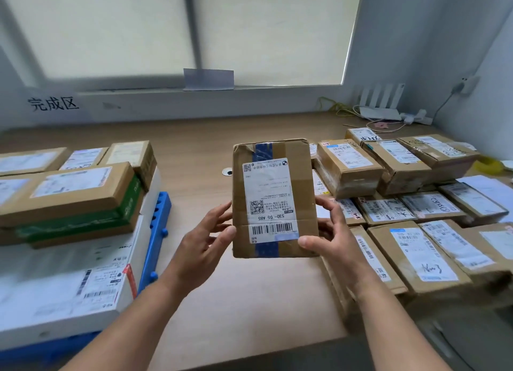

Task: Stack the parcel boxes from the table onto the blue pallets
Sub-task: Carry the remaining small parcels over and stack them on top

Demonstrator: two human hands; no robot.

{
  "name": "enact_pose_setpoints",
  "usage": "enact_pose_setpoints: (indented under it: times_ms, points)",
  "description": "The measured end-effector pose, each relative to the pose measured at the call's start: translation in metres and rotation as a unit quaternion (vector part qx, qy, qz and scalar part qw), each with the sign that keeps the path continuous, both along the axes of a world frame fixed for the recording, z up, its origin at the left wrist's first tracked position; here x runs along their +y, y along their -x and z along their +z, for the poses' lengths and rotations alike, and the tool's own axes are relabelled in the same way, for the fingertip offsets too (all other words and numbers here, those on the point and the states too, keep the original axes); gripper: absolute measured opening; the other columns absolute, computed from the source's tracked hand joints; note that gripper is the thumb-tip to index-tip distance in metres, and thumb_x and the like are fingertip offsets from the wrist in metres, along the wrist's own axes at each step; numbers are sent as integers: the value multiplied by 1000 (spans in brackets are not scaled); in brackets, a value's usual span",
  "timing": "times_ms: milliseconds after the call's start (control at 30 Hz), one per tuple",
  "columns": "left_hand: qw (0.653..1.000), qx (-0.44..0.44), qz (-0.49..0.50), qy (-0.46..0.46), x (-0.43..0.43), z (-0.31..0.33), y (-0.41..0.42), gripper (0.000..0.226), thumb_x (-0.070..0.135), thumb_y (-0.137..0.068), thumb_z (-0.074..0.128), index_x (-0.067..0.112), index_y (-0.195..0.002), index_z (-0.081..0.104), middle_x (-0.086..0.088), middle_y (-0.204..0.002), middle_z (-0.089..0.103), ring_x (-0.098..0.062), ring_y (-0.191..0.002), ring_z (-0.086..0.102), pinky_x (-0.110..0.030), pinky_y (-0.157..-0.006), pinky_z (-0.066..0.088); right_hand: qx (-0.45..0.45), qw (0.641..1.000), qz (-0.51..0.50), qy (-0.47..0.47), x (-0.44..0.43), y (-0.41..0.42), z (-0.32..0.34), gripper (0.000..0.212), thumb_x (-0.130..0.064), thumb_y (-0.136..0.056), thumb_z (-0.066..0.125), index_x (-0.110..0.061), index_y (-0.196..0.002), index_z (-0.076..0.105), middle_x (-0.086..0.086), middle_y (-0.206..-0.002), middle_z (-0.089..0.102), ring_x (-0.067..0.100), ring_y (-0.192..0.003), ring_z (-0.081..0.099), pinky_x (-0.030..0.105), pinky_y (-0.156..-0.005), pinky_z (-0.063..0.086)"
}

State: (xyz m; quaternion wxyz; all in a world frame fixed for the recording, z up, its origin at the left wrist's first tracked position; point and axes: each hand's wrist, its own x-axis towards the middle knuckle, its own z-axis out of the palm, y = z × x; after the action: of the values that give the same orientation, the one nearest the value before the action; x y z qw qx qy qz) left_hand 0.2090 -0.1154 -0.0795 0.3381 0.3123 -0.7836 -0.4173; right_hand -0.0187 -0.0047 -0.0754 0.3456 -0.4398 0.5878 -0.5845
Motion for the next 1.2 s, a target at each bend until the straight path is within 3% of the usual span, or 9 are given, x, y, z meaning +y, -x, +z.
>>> enact_pose_setpoints:
  times_ms: [133, 200, 300, 400, 533, 667, 1100, 1200]
  points:
    - [994, -34, 79, 71, 1, 3, -29, 53, 51, -89, 51, 35, -137, 38, 19, -121, 54, 4, -110, 54, -13, -86, 45, 3, 1000, 11, -6, 8, -23, 2, 77, -40, -49, 77, -56, -115, 43, 2, -104, 67, 16, -96, 67, 27, -70, 56]
    - [984, -72, 120, 112, 3, 1, -44, 59, 48, -88, 55, 27, -141, 38, 15, -122, 53, 0, -108, 54, -19, -88, 45, 13, 1000, 12, -11, 9, -35, 1, 75, -35, -53, 79, -59, -113, 42, -1, -103, 68, 14, -95, 68, 26, -69, 56]
    - [965, -120, 165, 166, 6, -1, -69, 67, 53, -82, 57, 22, -140, 41, 9, -124, 54, -4, -107, 54, -24, -88, 45, 20, 999, 28, -12, 10, -55, 5, 76, -44, -49, 77, -63, -113, 41, -2, -103, 69, 14, -95, 67, 27, -70, 57]
    - [952, -149, 188, 189, 8, 0, -97, 72, 54, -79, 53, 17, -139, 43, 0, -130, 55, -9, -111, 53, -24, -89, 44, 13, 999, 47, -8, 3, -78, 7, 78, -41, -49, 77, -53, -117, 40, 1, -101, 69, 14, -93, 67, 21, -64, 55]
    - [940, -164, 226, 197, 14, 9, -141, 74, 57, -77, 48, 14, -137, 46, -4, -131, 56, -19, -117, 53, -37, -95, 47, -9, 997, 80, -5, -11, -116, 8, 71, -23, -58, 75, -52, -114, 41, 8, -102, 68, 14, -90, 68, 22, -63, 55]
    - [921, -198, 269, 200, 16, 13, -195, 72, 58, -78, 46, 15, -137, 46, -4, -130, 56, -21, -118, 54, -44, -96, 48, -9, 993, 115, -13, -27, -160, 13, 67, -22, -60, 72, -50, -112, 41, 6, -101, 67, 14, -88, 69, 21, -62, 55]
    - [871, -268, 365, 190, 42, 12, -402, 72, 61, -78, 43, 15, -134, 47, -3, -129, 55, -20, -119, 51, -39, -100, 40, -14, 979, 201, -37, -53, -359, 19, 71, -26, -54, 76, -48, -113, 43, 3, -96, 70, 17, -89, 69, 21, -64, 55]
    - [865, -273, 378, 187, 47, 10, -447, 69, 56, -80, 58, 17, -136, 45, -1, -134, 52, -19, -124, 47, -39, -104, 35, -13, 977, 209, -39, -55, -404, 21, 64, -21, -60, 70, -47, -112, 44, 0, -91, 71, 15, -86, 69, 18, -63, 54]
